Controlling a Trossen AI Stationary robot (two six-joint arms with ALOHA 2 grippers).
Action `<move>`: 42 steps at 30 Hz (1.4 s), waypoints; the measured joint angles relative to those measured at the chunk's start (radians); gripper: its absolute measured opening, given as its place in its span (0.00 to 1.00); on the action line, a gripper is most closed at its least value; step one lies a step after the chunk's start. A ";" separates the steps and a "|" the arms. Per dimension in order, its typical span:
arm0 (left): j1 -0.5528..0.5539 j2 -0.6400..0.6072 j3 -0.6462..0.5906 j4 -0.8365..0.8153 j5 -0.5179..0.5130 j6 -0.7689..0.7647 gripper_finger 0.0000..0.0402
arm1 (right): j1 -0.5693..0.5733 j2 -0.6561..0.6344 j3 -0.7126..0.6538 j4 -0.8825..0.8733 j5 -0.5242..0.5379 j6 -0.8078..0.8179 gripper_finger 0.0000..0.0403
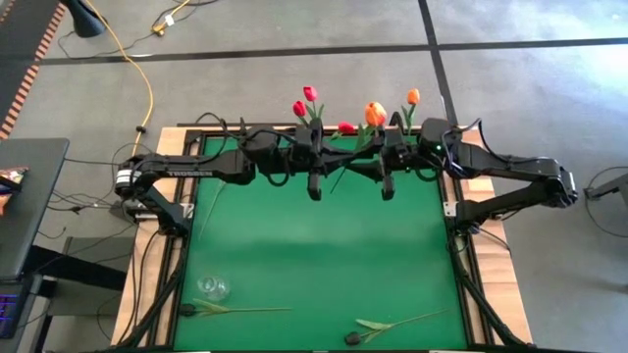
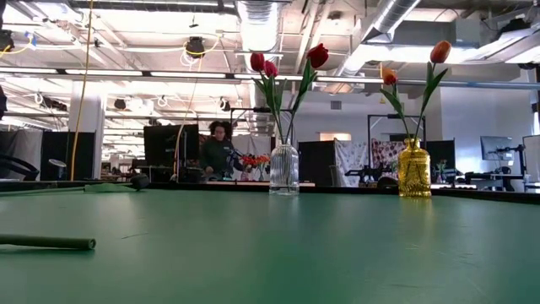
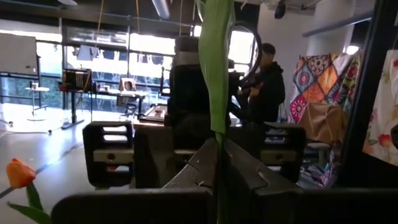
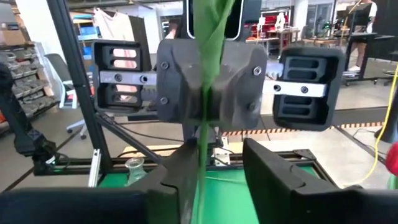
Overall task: Sort flowers into vase by color
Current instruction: Put the orange flower into the yellow vase
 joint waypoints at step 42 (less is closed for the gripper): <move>0.039 -0.086 0.000 -0.383 -0.083 0.015 0.30 | -0.207 -0.452 -0.308 -0.499 0.286 -0.020 0.05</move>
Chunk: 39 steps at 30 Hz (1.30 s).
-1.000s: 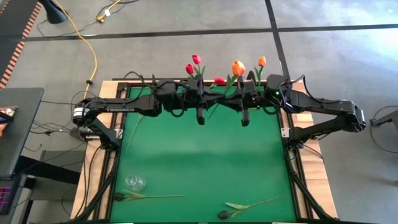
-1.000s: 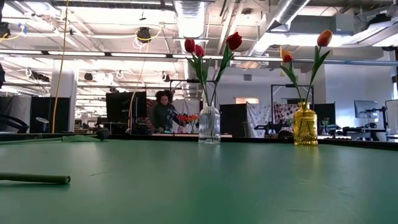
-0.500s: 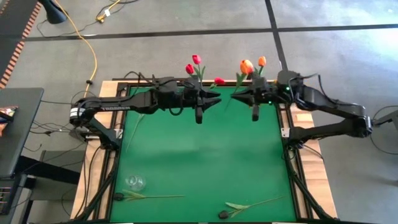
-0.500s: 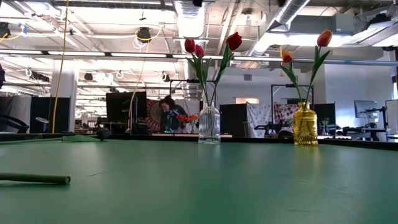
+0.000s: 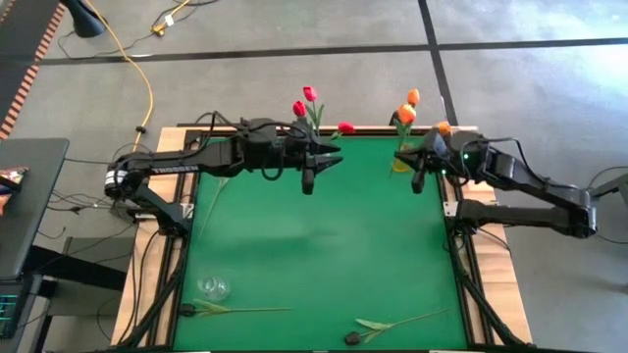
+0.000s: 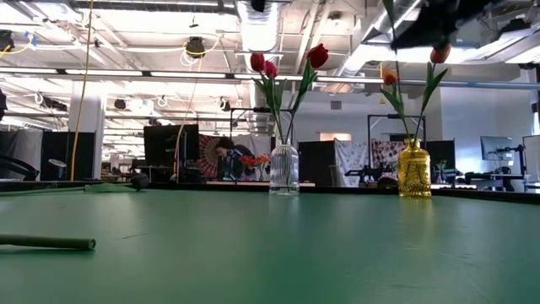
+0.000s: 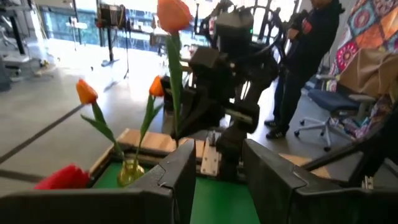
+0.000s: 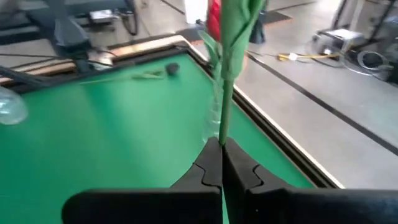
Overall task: Sort flowers into vase by color
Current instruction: Put the orange flower into the yellow vase
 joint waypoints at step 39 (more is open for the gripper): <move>0.000 0.001 0.000 -0.070 -0.061 -0.027 0.30 | -0.164 -0.262 -0.436 0.475 0.466 -0.155 0.05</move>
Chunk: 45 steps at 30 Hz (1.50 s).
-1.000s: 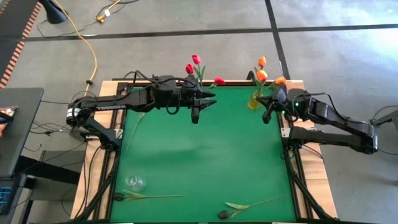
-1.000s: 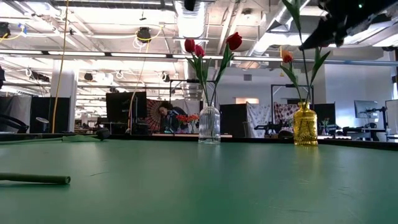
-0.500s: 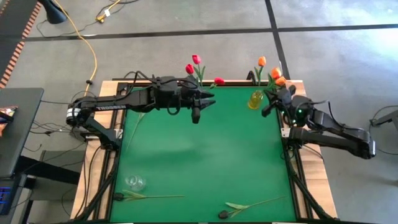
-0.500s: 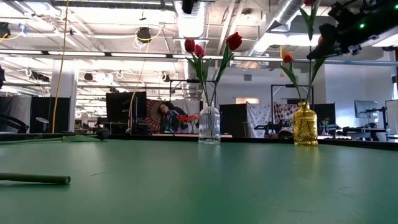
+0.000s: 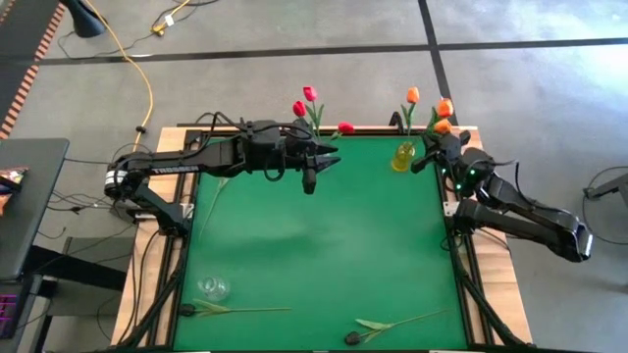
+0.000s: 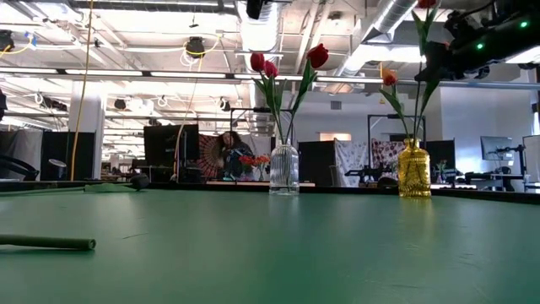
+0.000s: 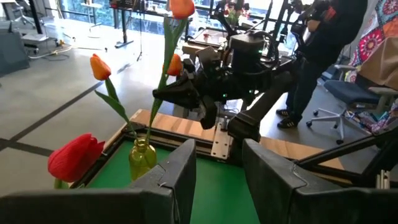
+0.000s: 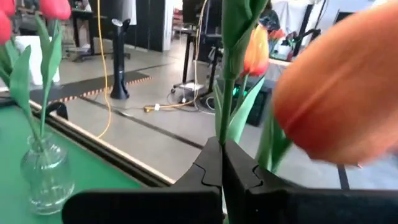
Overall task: Sort flowers into vase by color
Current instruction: Put the orange flower into the yellow vase
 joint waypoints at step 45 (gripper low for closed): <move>0.000 0.000 0.000 -0.002 0.000 -0.022 0.30 | -0.073 0.189 0.009 0.044 -0.069 0.038 0.05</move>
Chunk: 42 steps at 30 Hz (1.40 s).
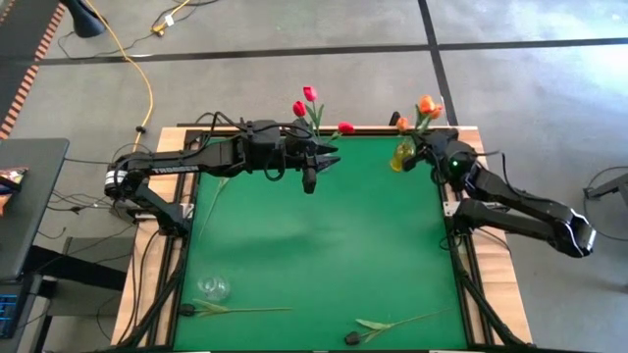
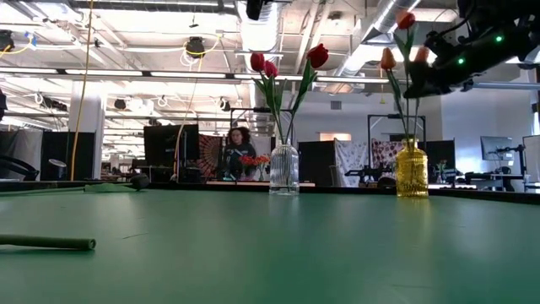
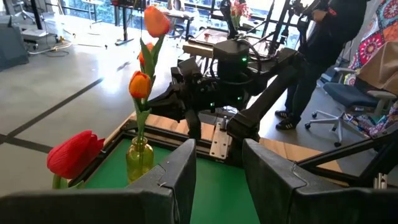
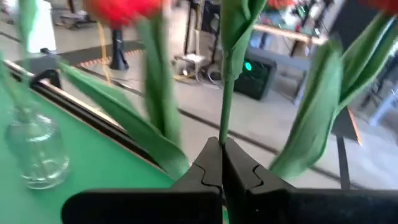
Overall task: Sort flowers into vase by color
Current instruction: Put the orange flower into the yellow vase, then put the bottom right black flower into the bottom transparent vase
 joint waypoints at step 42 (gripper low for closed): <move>0.000 0.000 0.000 -0.045 0.012 -0.015 0.30 | -0.103 0.000 0.207 -0.533 -0.150 0.095 0.60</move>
